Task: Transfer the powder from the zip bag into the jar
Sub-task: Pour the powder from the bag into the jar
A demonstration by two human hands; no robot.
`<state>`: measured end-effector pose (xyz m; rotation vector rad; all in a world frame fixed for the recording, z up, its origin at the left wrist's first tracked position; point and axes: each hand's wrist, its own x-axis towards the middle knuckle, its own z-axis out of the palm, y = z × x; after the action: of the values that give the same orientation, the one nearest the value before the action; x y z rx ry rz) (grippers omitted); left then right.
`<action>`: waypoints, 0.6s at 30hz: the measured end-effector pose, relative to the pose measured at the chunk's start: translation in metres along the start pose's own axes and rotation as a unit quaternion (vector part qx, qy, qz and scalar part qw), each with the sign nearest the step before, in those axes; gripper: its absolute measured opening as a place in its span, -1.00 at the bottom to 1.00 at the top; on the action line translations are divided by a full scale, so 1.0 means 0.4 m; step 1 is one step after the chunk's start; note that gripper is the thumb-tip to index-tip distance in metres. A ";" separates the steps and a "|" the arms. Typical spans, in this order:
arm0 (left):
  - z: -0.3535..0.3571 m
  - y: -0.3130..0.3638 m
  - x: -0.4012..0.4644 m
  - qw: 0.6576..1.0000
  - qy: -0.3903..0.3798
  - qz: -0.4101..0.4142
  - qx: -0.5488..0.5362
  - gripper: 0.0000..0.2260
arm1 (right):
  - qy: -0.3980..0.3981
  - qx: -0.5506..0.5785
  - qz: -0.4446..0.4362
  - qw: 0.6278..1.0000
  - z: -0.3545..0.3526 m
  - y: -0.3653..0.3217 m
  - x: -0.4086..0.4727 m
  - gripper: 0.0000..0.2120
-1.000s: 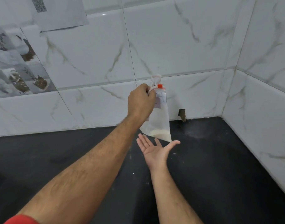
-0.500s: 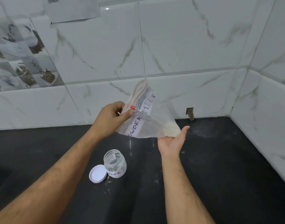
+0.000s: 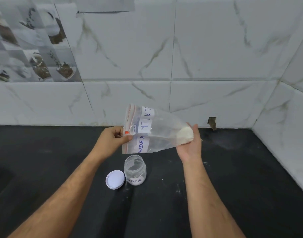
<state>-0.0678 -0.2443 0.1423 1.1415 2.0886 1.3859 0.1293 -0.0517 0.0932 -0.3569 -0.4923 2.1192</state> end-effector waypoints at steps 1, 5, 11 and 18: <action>-0.003 -0.014 -0.003 1.000 0.003 -0.002 -0.002 -0.61 | 0.000 -0.016 -0.003 1.000 0.002 0.003 -0.002 -0.77; 0.006 -0.055 -0.018 0.999 0.042 -0.002 0.019 -0.81 | 0.027 -0.077 -0.023 0.996 -0.004 0.014 0.001 -0.76; 0.023 -0.110 -0.030 0.996 0.090 -0.023 0.009 -0.81 | 0.078 -0.153 -0.081 0.982 0.005 0.031 0.005 -0.60; 0.011 -0.140 -0.016 0.997 0.052 -0.043 -0.043 -0.83 | 0.097 -0.146 -0.073 0.982 0.010 0.037 0.002 -0.72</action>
<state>-0.0843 -0.2571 0.0898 0.9533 2.1006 1.5086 0.1166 -0.0594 0.0899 -0.6671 -0.6933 1.8485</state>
